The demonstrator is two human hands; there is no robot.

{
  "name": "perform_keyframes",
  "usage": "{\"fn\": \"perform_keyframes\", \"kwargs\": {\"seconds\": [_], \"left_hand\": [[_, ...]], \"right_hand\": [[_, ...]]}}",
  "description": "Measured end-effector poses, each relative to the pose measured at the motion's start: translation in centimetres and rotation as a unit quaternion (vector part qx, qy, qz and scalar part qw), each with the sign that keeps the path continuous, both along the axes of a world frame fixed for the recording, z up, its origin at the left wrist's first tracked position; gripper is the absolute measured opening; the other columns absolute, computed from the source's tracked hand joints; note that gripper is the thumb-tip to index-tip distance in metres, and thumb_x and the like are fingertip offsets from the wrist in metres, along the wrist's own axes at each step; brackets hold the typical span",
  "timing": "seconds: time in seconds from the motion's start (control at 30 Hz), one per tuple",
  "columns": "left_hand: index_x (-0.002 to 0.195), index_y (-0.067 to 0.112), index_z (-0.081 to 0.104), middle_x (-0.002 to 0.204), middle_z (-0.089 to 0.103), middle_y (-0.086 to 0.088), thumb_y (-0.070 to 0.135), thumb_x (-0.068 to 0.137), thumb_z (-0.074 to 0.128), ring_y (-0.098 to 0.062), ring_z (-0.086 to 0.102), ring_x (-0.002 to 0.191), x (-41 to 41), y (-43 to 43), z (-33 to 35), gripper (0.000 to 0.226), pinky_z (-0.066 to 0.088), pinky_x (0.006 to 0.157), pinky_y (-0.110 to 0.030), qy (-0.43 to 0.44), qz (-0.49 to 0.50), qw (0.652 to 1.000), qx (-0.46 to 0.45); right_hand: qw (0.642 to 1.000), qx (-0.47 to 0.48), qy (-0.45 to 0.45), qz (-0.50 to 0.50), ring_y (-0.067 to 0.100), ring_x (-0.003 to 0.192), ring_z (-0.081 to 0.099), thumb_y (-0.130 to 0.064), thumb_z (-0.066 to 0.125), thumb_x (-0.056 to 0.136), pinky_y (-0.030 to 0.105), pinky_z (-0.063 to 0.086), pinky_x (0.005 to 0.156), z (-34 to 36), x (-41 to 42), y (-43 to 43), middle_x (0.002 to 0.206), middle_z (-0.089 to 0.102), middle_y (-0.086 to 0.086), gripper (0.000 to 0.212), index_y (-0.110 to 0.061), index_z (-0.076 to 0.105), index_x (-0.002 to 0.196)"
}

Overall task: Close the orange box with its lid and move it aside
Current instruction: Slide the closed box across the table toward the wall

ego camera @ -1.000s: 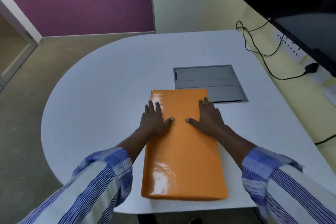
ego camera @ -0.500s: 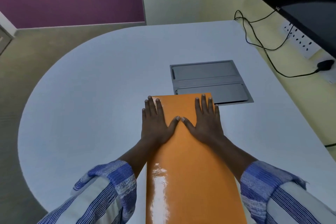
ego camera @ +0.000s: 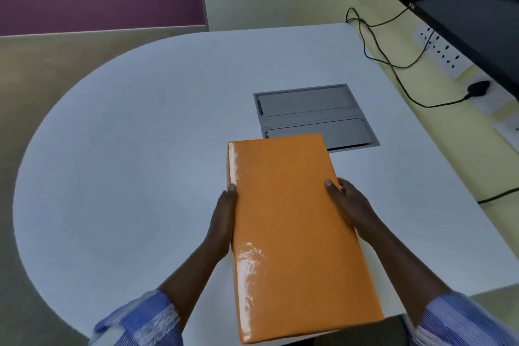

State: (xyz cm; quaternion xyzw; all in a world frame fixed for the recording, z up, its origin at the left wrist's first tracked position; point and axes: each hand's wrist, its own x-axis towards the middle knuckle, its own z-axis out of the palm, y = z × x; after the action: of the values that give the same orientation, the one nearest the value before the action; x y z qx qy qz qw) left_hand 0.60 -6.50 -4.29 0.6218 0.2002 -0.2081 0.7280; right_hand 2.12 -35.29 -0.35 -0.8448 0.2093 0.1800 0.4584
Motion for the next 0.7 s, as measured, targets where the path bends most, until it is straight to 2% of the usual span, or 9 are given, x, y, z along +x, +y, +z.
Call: {"fn": "perform_keyframes", "kwargs": {"seconds": [0.03, 0.1, 0.2, 0.47, 0.63, 0.7], "left_hand": [[0.14, 0.028, 0.053, 0.132, 0.068, -0.013, 0.072, 0.094, 0.036, -0.036, 0.07, 0.112, -0.7, -0.2, 0.1, 0.066, 0.058, 0.091, -0.056, 0.019, 0.014, 0.997, -0.072], [0.135, 0.024, 0.057, 0.124, 0.072, -0.017, 0.06, 0.1, 0.028, -0.038, 0.073, 0.105, -1.7, -0.6, 0.9, 0.058, 0.062, 0.08, -0.05, 0.065, 0.029, 0.979, -0.189], [0.135, 0.022, 0.056, 0.119, 0.074, -0.015, 0.06, 0.099, 0.027, -0.036, 0.074, 0.1, -2.0, -0.9, 1.3, 0.059, 0.063, 0.074, -0.048, 0.1, 0.01, 0.959, -0.266], [0.134, 0.025, 0.058, 0.118, 0.075, -0.016, 0.064, 0.098, 0.037, -0.035, 0.075, 0.098, -1.3, -1.8, 1.5, 0.057, 0.062, 0.071, -0.048, 0.114, -0.015, 0.96, -0.255], [0.146, 0.027, 0.047, 0.131, 0.068, -0.016, 0.067, 0.095, 0.04, -0.039, 0.068, 0.115, 0.3, -6.6, 2.2, 0.065, 0.058, 0.086, -0.054, 0.086, -0.031, 0.968, -0.232], [0.146, 0.028, 0.046, 0.13, 0.07, -0.014, 0.067, 0.096, 0.038, -0.038, 0.069, 0.115, 1.1, -9.6, 2.5, 0.064, 0.058, 0.089, -0.055, 0.077, -0.039, 0.974, -0.211]], "right_hand": [[1.0, 0.018, 0.024, -0.005, 0.024, 0.115, 0.062, -0.077, 0.045, 0.084, 0.046, 0.05, 0.099, -0.2, -0.7, -0.1, 0.138, 0.059, 0.005, 0.081, -0.026, 0.042, 0.147], [0.997, 0.051, 0.054, -0.022, 0.022, 0.104, 0.067, -0.079, 0.047, 0.082, 0.046, 0.055, 0.092, -0.5, -1.5, -0.1, 0.126, 0.066, 0.003, 0.081, -0.024, 0.048, 0.143], [0.994, 0.076, 0.06, -0.051, 0.024, 0.102, 0.069, -0.08, 0.053, 0.079, 0.048, 0.056, 0.091, -0.4, -1.8, 0.2, 0.123, 0.068, 0.003, 0.085, -0.023, 0.05, 0.142], [0.993, 0.089, 0.056, -0.046, 0.023, 0.099, 0.071, -0.083, 0.061, 0.068, 0.049, 0.057, 0.089, 1.7, -1.3, -1.1, 0.117, 0.071, 0.001, 0.089, -0.025, 0.055, 0.135], [0.994, 0.084, 0.041, -0.054, 0.024, 0.099, 0.071, -0.076, 0.061, 0.076, 0.05, 0.057, 0.091, 4.0, 0.0, -5.8, 0.116, 0.071, 0.002, 0.078, -0.024, 0.056, 0.133], [0.994, 0.087, 0.04, -0.059, 0.025, 0.099, 0.071, -0.074, 0.063, 0.076, 0.05, 0.056, 0.091, 4.8, 0.6, -8.8, 0.116, 0.071, 0.002, 0.077, -0.025, 0.056, 0.133]]}}
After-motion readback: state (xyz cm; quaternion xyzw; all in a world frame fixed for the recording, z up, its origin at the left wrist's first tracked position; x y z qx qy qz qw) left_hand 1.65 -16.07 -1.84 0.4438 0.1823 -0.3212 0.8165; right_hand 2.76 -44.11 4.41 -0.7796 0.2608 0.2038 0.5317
